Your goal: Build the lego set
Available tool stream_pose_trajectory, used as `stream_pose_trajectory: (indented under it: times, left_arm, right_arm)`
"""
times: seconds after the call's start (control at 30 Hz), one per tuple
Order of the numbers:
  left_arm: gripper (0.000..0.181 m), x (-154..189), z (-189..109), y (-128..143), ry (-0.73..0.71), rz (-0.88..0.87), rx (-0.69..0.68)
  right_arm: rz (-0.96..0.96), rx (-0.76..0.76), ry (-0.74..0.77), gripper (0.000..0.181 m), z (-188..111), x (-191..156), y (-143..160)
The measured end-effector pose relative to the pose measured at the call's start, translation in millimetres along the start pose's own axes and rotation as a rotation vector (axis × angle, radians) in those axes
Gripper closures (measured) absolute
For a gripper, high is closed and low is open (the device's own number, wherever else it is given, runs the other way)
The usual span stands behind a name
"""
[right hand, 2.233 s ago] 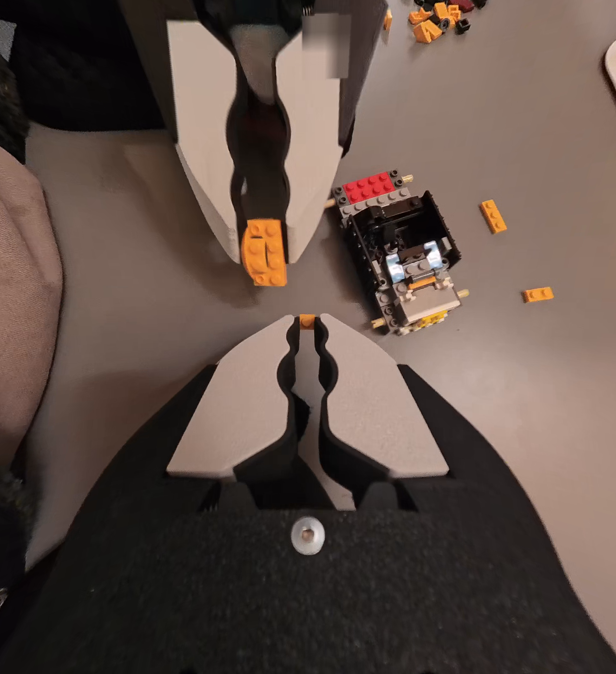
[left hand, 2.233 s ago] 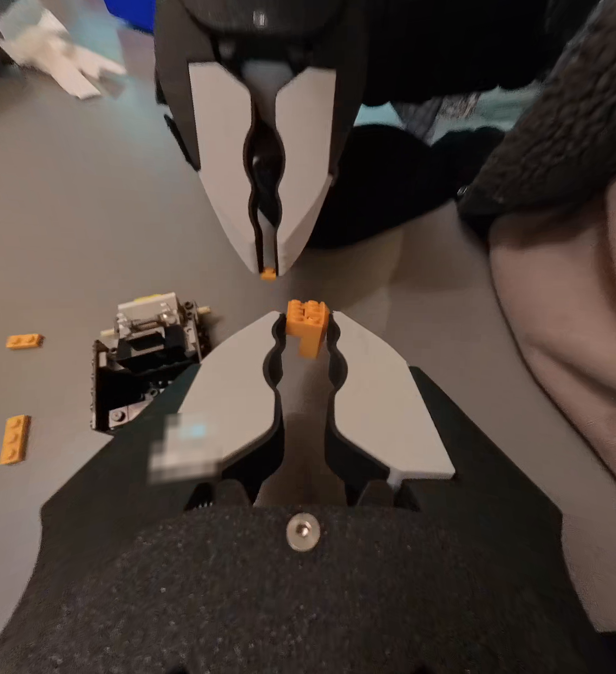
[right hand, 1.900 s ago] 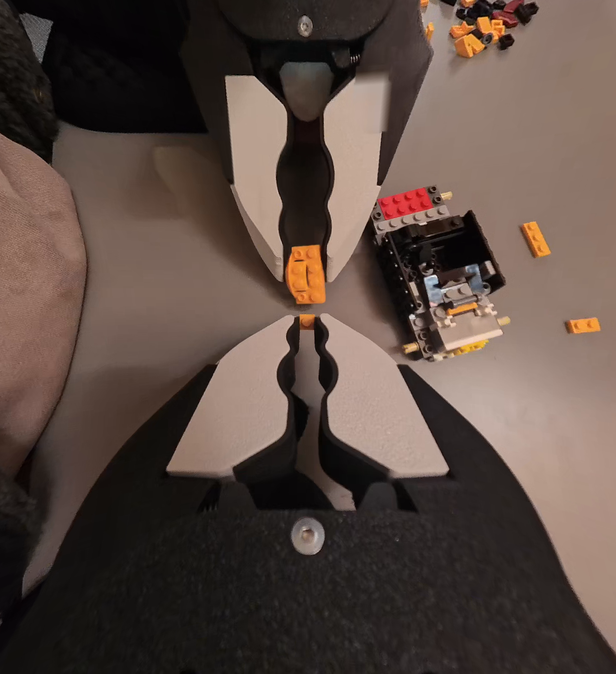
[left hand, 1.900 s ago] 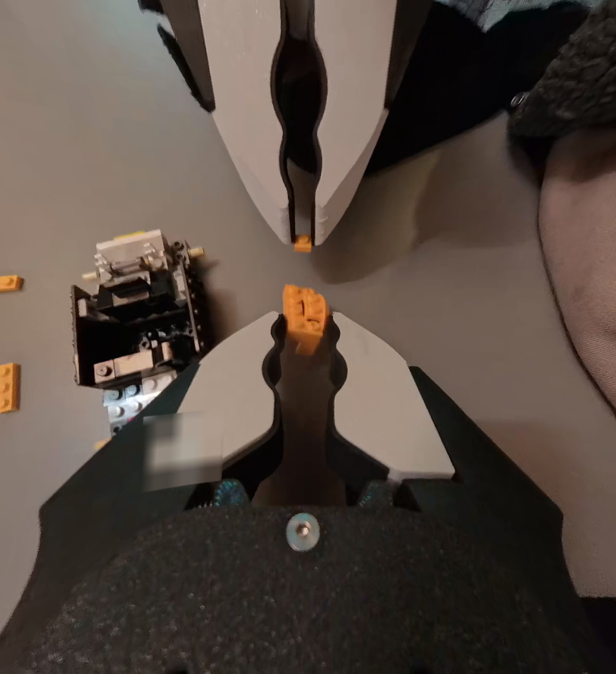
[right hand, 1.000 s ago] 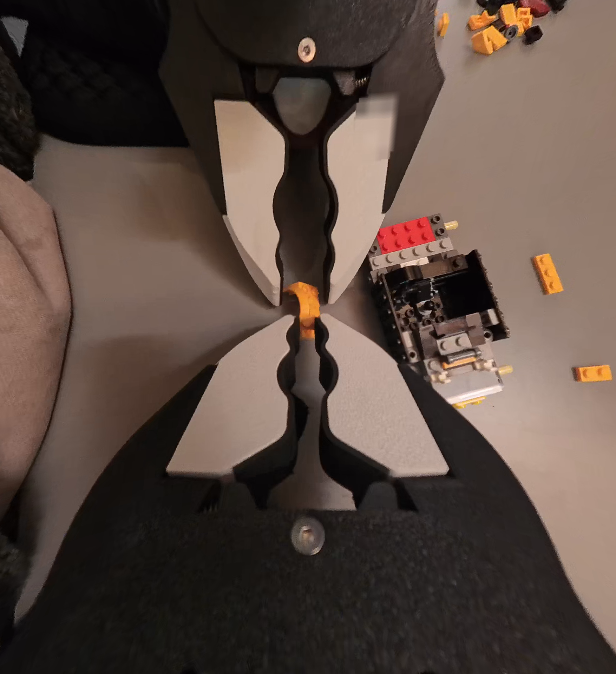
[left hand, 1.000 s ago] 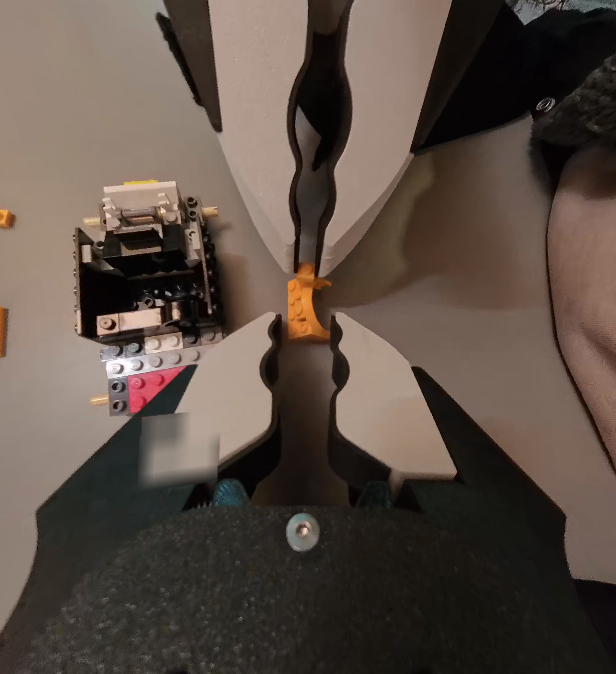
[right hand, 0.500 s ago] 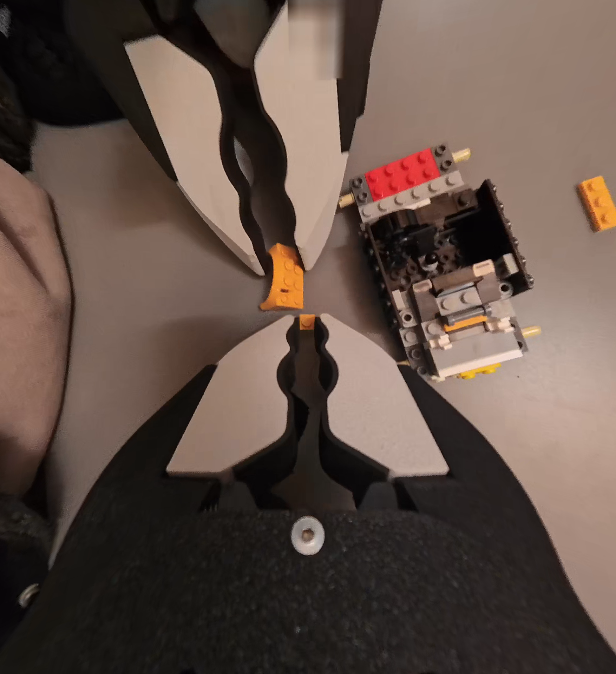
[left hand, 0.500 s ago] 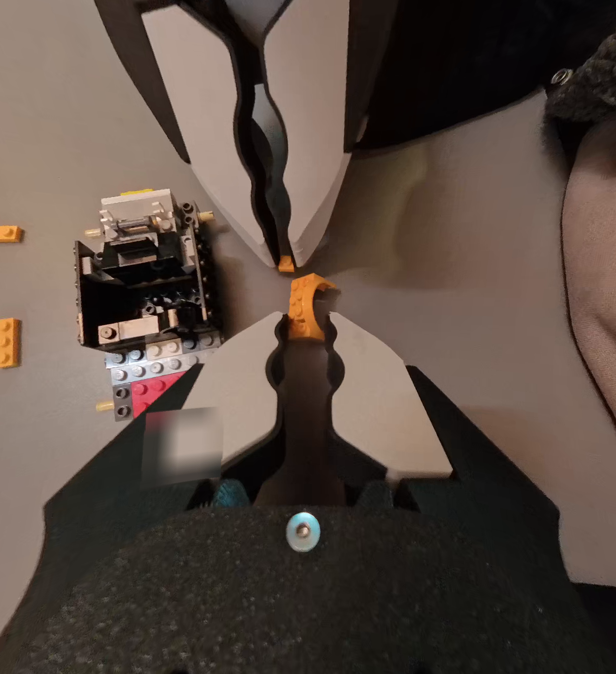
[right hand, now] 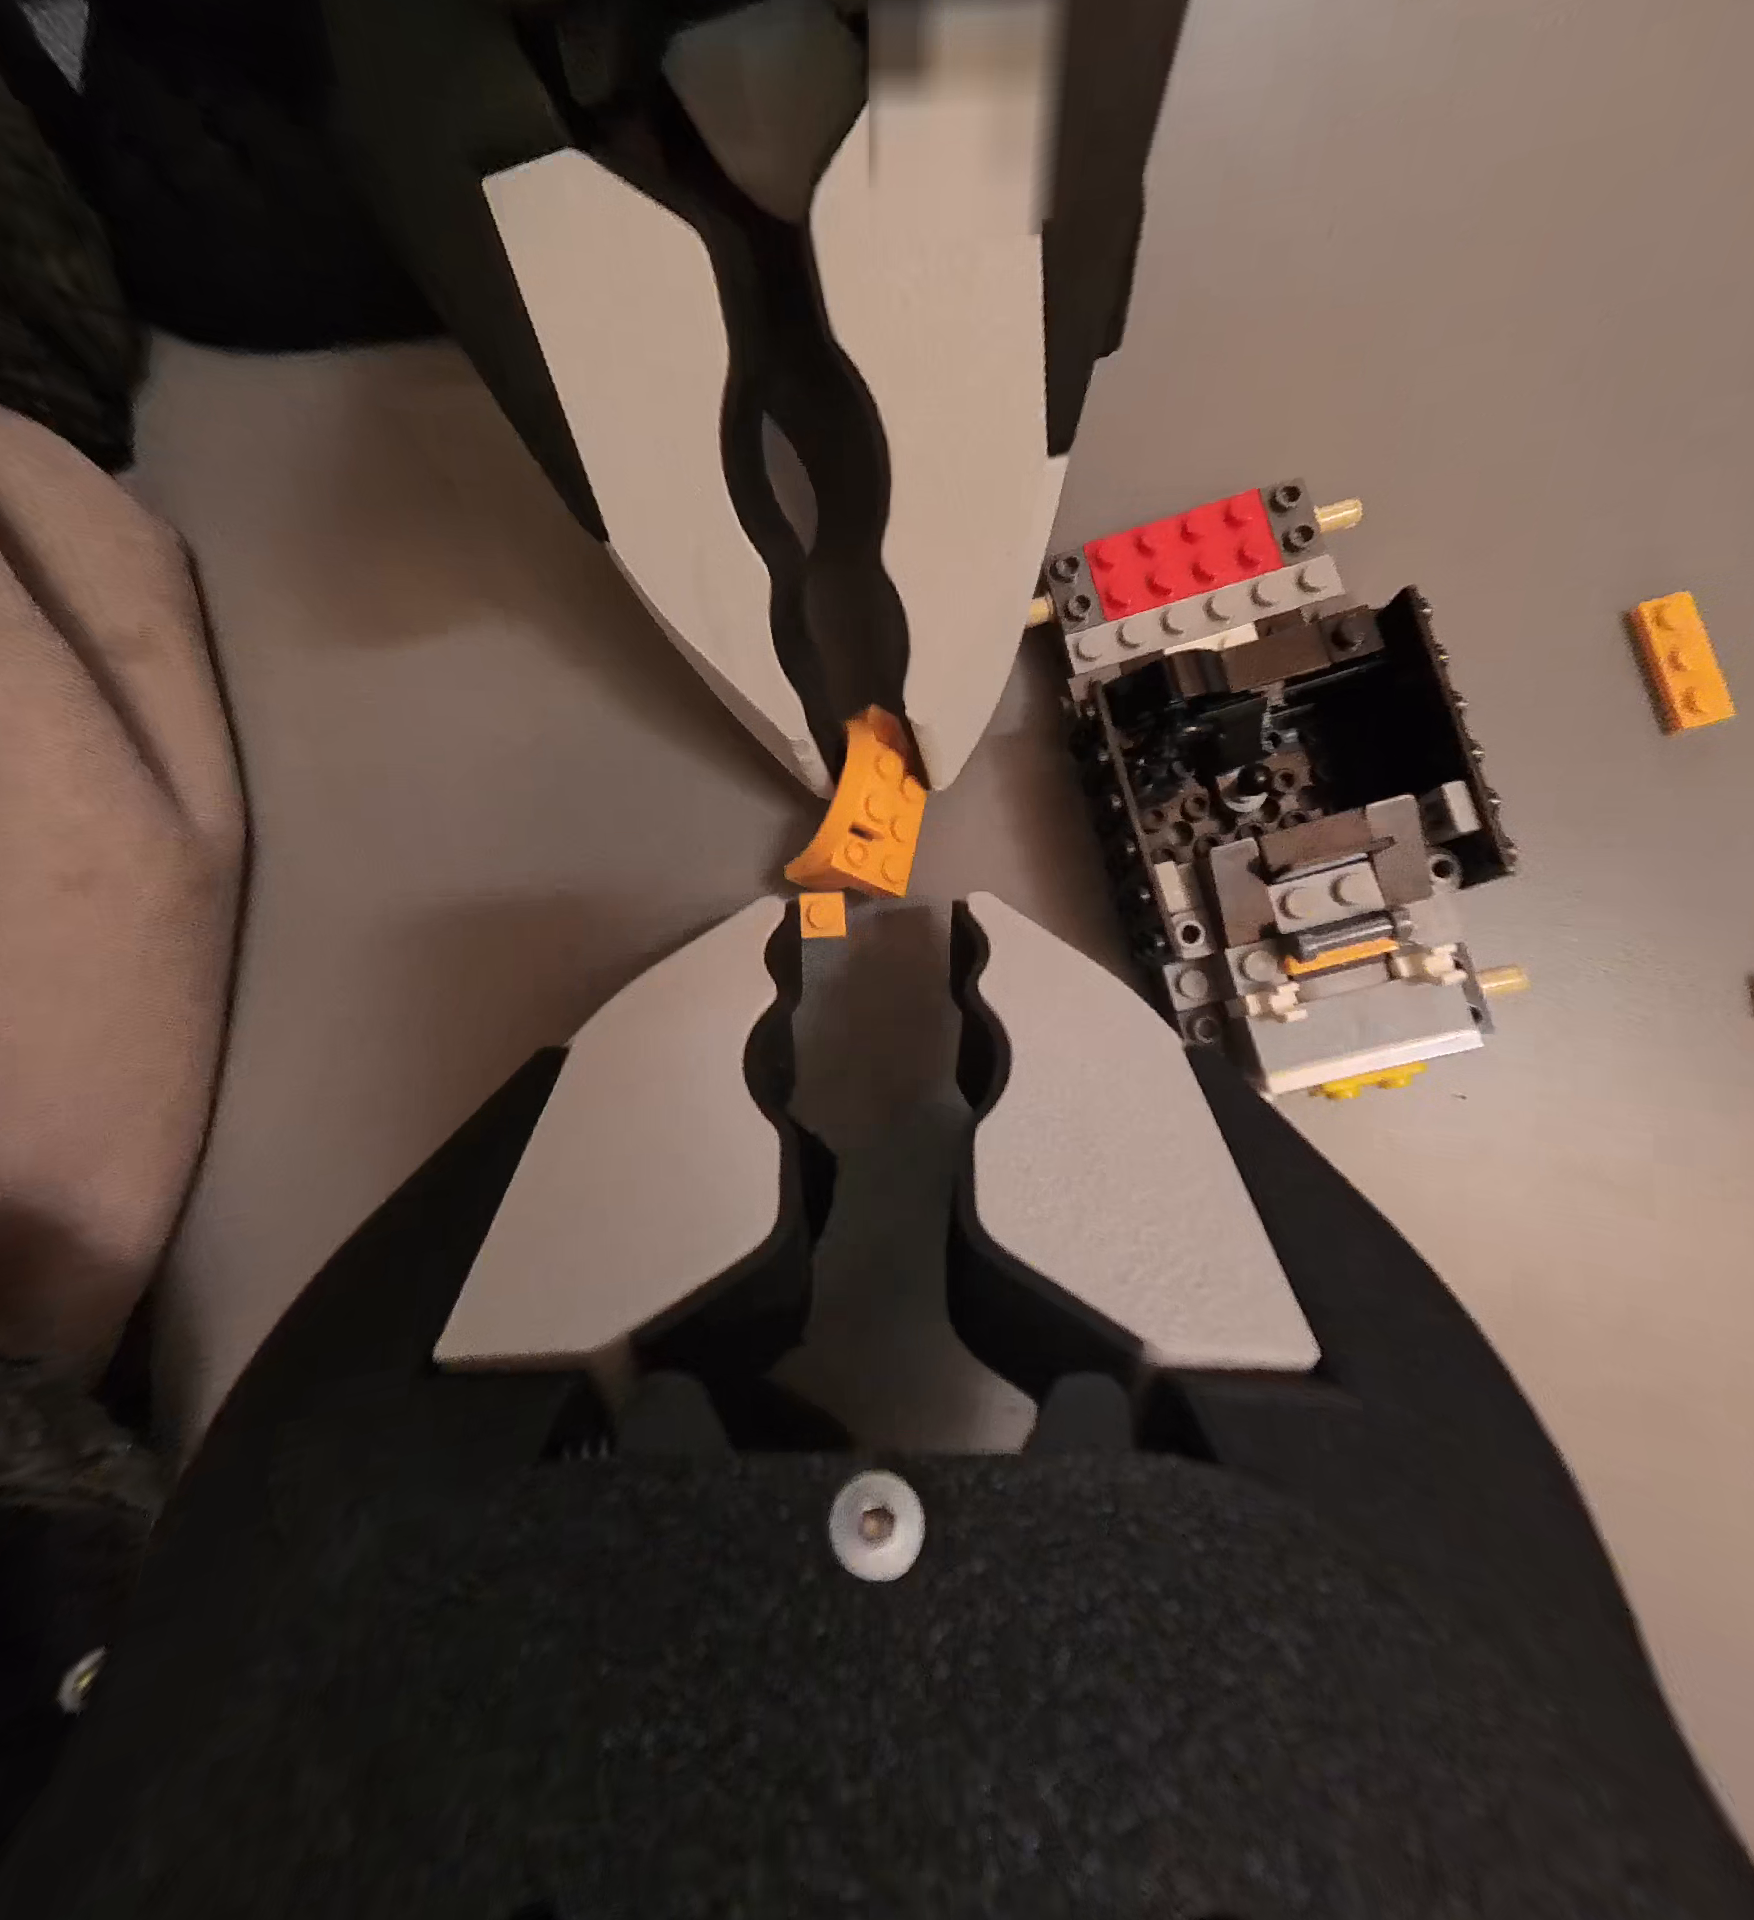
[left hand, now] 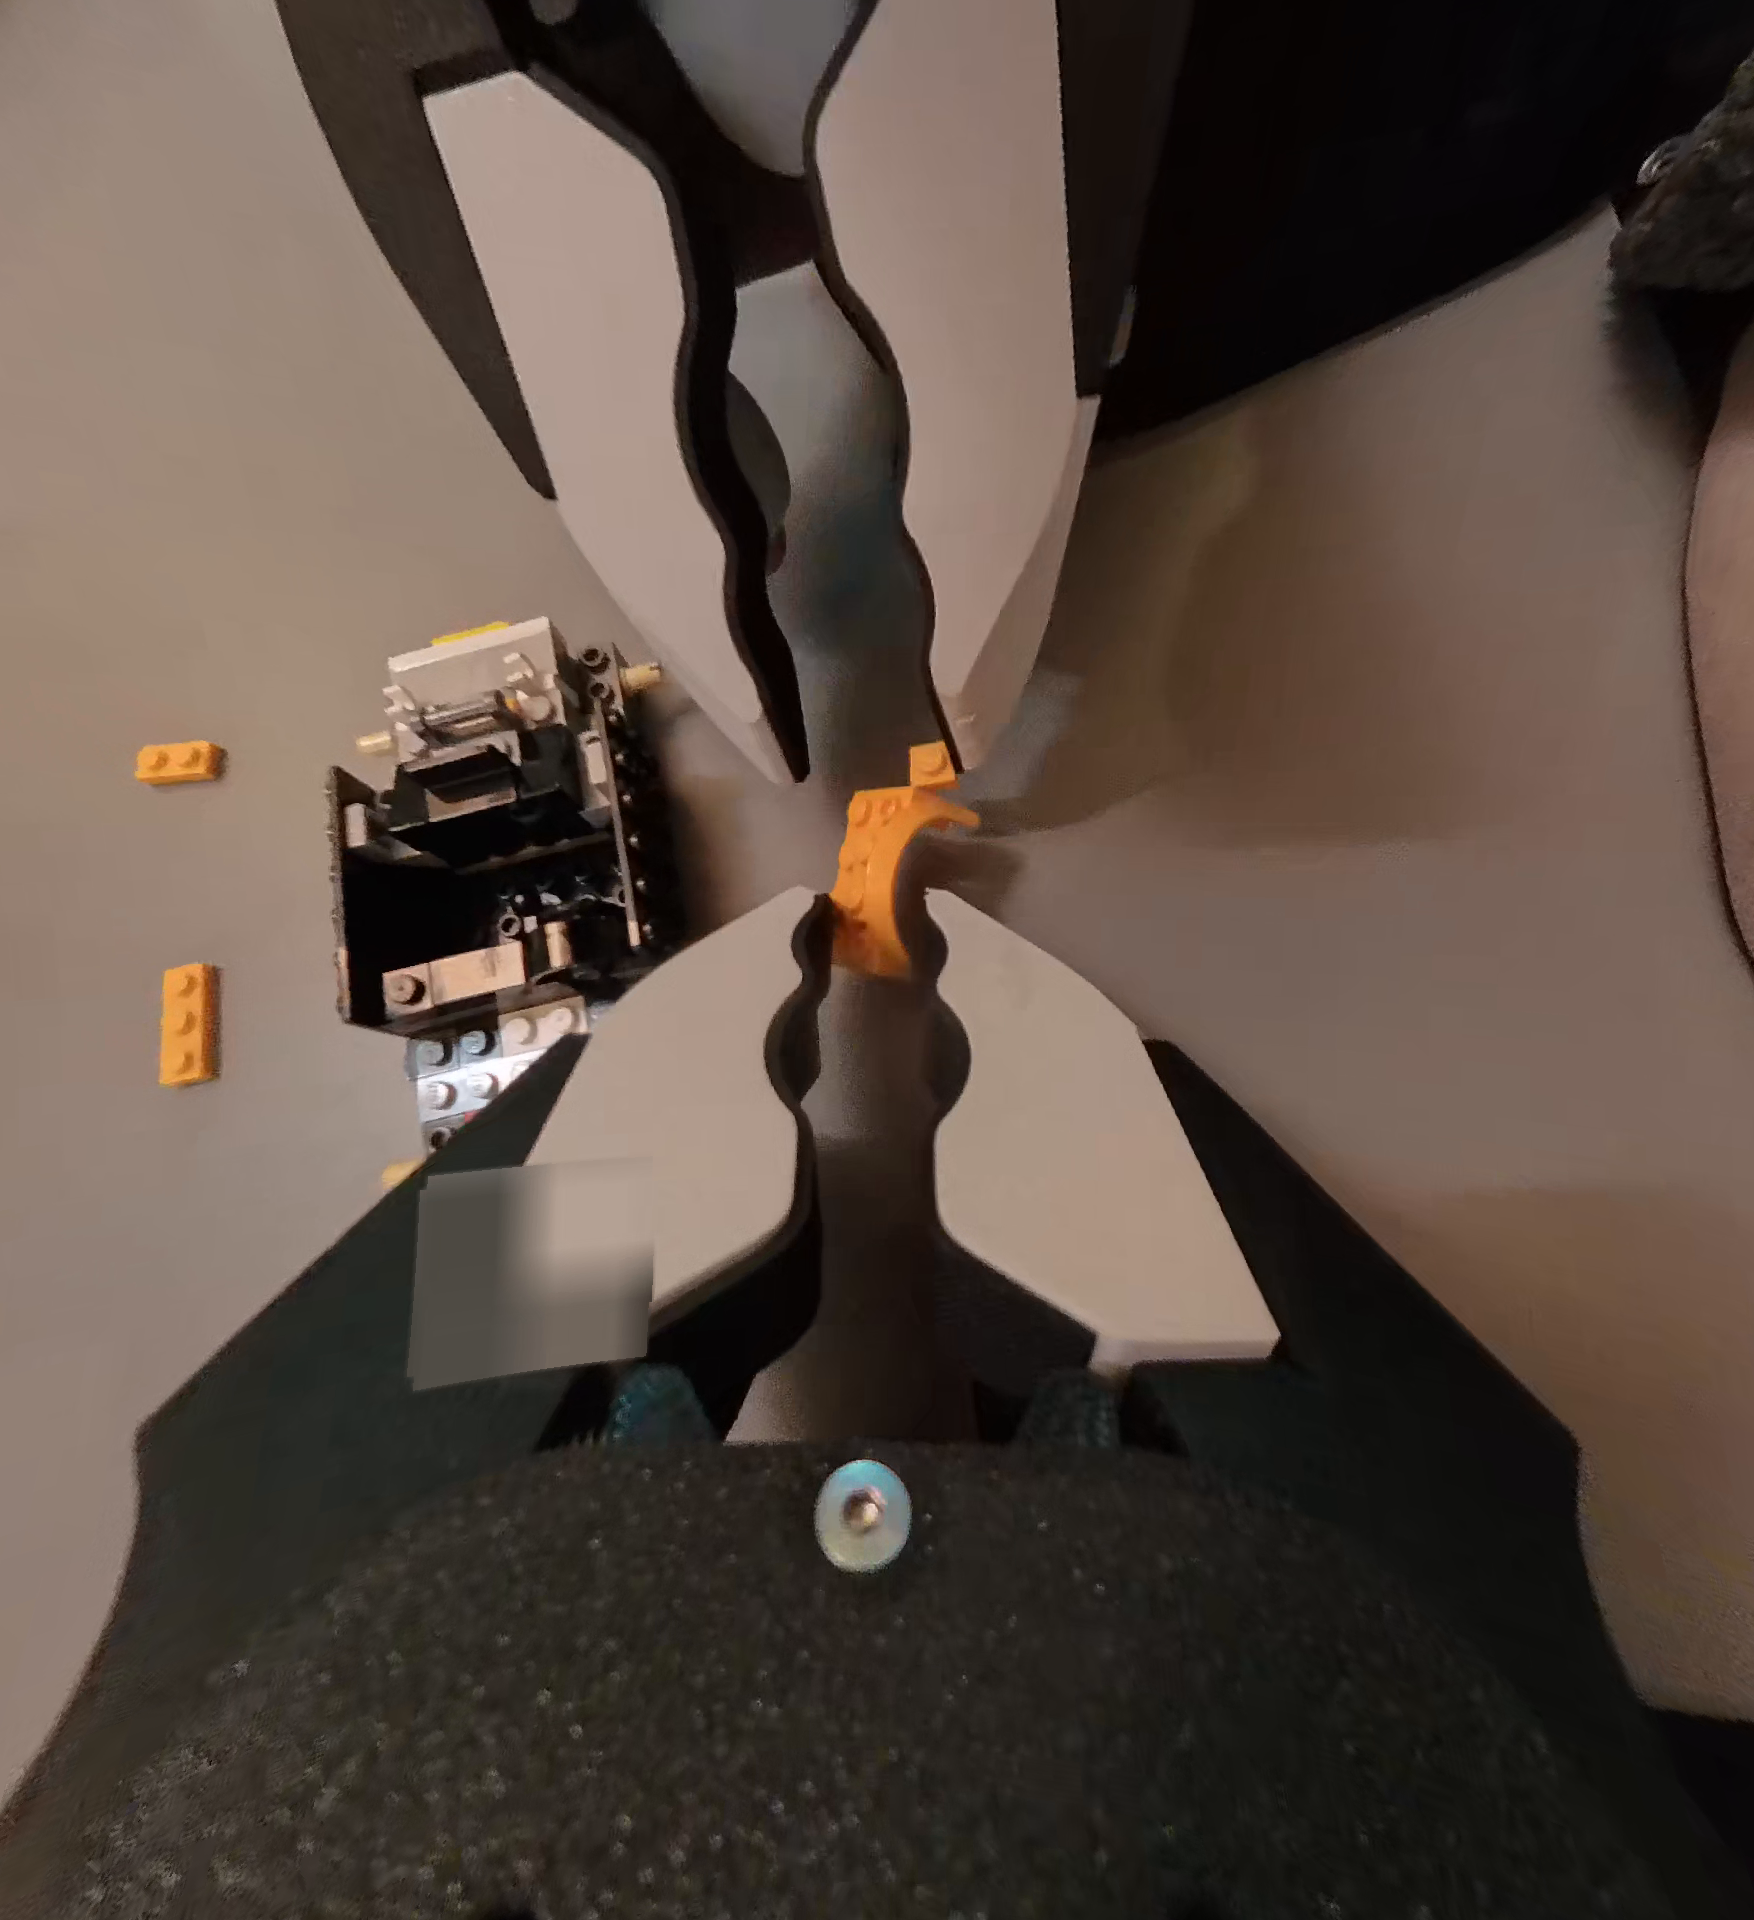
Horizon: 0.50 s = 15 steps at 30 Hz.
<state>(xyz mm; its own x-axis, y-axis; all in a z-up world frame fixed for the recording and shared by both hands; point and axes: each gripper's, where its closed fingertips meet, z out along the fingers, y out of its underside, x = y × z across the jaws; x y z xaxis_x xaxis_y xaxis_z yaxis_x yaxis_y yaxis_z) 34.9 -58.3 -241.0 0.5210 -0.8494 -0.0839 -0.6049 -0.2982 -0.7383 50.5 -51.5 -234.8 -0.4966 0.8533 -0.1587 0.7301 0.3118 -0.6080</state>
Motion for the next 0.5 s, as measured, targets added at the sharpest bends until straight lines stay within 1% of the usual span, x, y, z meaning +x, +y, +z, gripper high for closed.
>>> stream_pose_trajectory:
  times: [0.03, 0.1, 0.2, 0.3, 0.43, 0.5]
  left_arm:
    - [0.172, -0.9, -0.8, -0.8, -0.007, 0.006, 0.004]
    - [0.172, -1.6, -1.7, -2.2, -0.015, 0.014, 0.014]
    - [0.172, -2.4, -1.6, -2.4, -0.024, 0.019, 0.012]
    - [0.172, -3.2, -0.7, -0.9, -0.034, 0.029, 0.000]
    - [0.172, -7.7, -2.1, -3.0, -0.081, 0.052, -0.003]
    - [0.172, -10.1, -3.2, -4.4, -0.108, 0.067, -0.007]
  right_arm:
    - [0.006, 0.004, 0.012, 0.154, -1.0, 1.9, 0.1]
    - [-0.005, -0.011, 0.039, 0.154, -0.8, 5.5, 4.4]
    - [0.007, -0.013, 0.017, 0.152, 2.8, 0.3, 6.6]
    - [0.011, -0.012, 0.017, 0.147, 5.7, -2.6, 6.3]
    - [0.156, 0.094, -0.047, 0.146, 6.5, -7.9, -10.5]
    - [0.211, 0.124, -0.043, 0.151, 7.6, -4.9, -14.2]
